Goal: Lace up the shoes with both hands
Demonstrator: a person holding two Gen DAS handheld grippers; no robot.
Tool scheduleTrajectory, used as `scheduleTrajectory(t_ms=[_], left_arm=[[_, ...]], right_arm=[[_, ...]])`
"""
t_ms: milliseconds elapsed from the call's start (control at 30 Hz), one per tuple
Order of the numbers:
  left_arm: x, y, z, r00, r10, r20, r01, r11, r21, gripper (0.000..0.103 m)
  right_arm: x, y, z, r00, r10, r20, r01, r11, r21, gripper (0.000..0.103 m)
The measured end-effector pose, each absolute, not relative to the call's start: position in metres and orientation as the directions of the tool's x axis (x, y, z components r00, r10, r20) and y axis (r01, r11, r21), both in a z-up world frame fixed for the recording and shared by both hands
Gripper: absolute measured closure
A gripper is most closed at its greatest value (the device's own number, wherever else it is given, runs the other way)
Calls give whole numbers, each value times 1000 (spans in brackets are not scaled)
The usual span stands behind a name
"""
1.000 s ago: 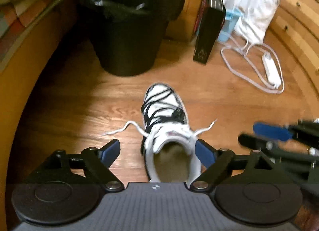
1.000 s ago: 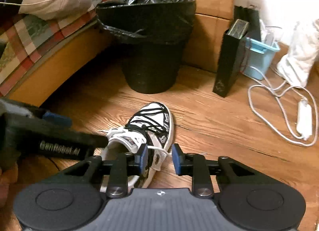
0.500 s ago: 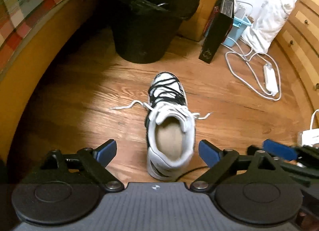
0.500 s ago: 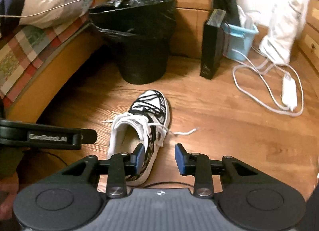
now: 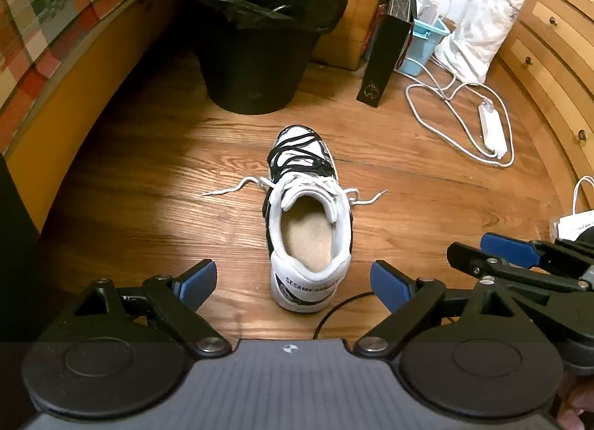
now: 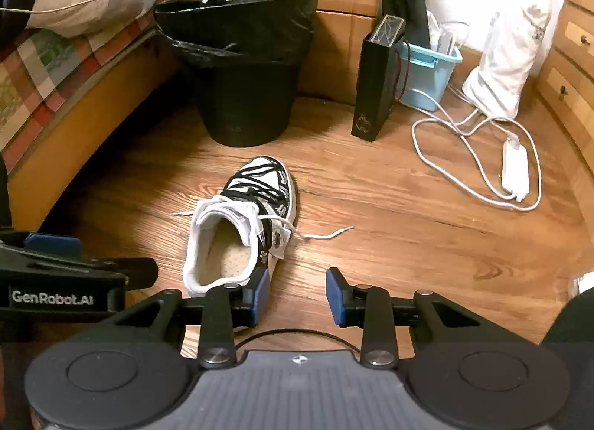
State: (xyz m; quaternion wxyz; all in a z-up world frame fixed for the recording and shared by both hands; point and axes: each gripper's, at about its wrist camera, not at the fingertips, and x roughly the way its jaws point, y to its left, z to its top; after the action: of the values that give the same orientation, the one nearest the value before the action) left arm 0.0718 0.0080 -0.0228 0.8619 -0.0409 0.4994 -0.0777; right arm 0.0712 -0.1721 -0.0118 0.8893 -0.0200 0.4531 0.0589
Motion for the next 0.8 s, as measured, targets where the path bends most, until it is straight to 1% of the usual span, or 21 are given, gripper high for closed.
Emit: scheduleTrajectory(t_ms=[333, 700, 800], left_arm=[[67, 0, -22, 517, -161, -841, 117, 986, -117, 11], [64, 1, -22, 537, -148, -830, 124, 988, -96, 10], [66, 3, -21, 544, -145, -826, 112, 989, -100, 8]], right_arm=[[67, -171, -23, 585, 78, -807, -142, 990, -7, 66], [68, -176, -21, 582, 65, -810, -113, 994, -1, 66], [68, -178, -22, 581, 63, -811, -113, 994, -4, 66]])
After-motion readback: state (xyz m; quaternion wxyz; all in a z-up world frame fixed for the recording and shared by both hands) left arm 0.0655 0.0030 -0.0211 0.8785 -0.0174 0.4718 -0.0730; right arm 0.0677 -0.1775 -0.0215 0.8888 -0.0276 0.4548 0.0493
